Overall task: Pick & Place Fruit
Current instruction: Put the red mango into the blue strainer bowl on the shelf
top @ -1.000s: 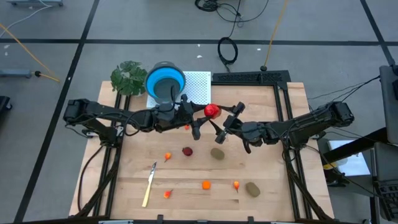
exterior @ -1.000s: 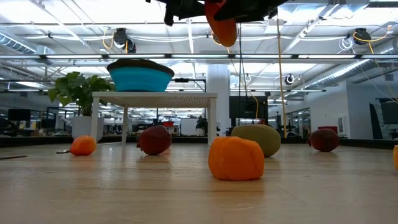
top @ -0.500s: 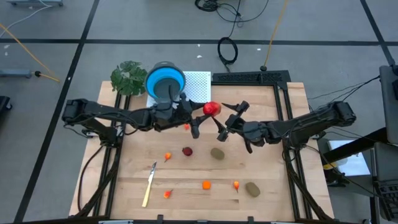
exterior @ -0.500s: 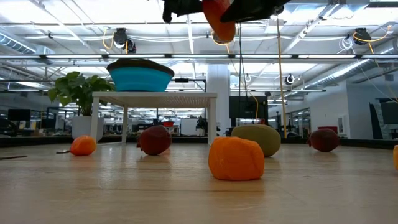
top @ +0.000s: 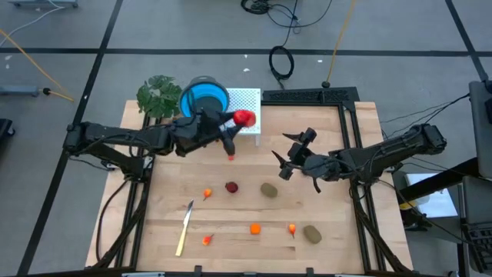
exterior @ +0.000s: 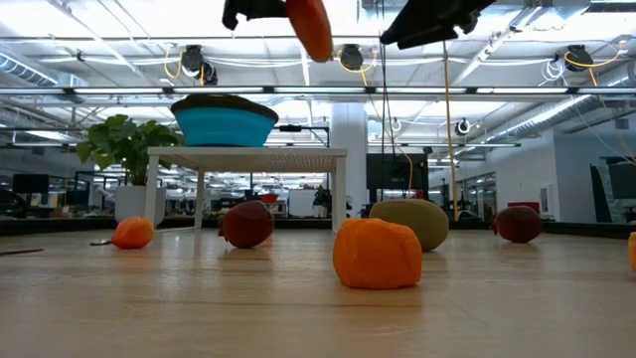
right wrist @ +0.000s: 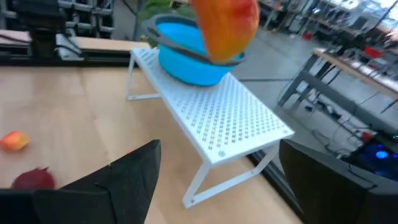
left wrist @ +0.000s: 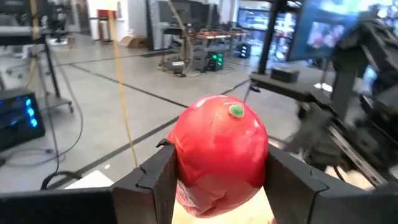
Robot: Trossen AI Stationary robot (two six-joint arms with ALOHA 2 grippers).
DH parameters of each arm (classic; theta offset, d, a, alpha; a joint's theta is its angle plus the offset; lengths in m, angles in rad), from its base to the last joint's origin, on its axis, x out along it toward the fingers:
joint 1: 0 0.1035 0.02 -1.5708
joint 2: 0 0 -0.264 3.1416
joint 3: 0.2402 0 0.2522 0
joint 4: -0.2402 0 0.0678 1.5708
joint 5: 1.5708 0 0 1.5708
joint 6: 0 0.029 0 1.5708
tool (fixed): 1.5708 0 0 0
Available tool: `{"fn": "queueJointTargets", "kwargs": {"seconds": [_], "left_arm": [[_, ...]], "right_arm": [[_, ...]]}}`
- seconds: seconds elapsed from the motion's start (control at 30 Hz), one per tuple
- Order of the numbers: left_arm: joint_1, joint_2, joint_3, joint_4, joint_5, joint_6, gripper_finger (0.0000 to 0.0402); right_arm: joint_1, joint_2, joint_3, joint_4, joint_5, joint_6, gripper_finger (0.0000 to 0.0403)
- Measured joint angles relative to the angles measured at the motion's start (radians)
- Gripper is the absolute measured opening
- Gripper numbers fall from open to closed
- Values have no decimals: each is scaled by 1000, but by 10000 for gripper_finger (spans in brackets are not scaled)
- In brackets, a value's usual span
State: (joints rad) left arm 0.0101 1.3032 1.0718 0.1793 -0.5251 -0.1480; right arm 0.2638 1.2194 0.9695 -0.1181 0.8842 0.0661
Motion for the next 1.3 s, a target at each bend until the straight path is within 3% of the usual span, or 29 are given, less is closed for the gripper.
{"fn": "queueJointTargets", "kwargs": {"seconds": [0.4,0.8,1.1,1.3], "left_arm": [[96,-58,2,-195,10,-252,190],[203,-114,0,-302,275,-580,191],[297,-129,0,-301,549,-803,191],[330,-127,0,-260,657,-844,191]], "right_arm": [[0,-54,-40,-96,-180,106,178],[0,-107,-98,-97,-366,42,14],[0,-165,-164,-75,-488,45,2],[0,-187,-177,-74,-501,53,1]]}}
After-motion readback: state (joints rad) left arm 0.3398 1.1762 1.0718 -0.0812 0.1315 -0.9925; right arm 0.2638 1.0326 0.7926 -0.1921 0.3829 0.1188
